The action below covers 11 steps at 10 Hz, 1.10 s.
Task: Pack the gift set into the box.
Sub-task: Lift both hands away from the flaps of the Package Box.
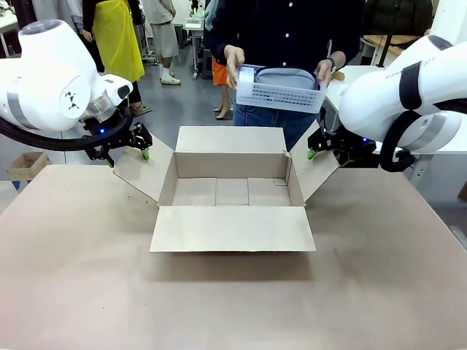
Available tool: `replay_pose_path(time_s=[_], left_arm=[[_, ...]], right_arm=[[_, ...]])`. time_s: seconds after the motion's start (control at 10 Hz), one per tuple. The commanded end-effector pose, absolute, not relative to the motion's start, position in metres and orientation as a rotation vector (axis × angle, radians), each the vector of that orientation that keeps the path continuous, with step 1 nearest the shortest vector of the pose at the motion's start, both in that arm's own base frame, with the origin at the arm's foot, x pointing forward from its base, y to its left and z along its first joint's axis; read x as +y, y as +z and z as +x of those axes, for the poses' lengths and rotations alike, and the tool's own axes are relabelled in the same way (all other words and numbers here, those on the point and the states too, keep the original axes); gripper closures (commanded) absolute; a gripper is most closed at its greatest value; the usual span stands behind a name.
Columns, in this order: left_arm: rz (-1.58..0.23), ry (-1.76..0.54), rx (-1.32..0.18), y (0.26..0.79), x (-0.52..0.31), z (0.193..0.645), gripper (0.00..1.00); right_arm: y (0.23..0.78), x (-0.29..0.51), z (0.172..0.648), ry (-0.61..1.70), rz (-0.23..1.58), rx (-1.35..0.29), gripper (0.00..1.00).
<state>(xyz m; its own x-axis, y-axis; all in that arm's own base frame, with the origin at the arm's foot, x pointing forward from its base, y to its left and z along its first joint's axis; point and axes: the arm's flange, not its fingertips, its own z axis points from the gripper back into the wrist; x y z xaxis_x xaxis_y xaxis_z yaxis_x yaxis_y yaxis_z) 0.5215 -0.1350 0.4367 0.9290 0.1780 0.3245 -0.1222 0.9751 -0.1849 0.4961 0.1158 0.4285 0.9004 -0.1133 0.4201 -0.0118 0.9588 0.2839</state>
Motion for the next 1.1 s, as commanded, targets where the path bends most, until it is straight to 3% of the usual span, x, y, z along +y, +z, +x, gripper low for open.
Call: replay_pose_path(time_s=[0.0,1.0], left_arm=[[-0.14,0.169,-0.351,0.4382,-0.1373,0.5206,0.0],[-0.14,0.169,-0.351,0.4382,-0.1373,0.5206,0.0]], right_arm=[[0.4327,0.117,0.5002,-0.067,0.278,-0.456,0.0],[0.4327,0.117,0.5002,-0.067,0.278,-0.456,0.0]])
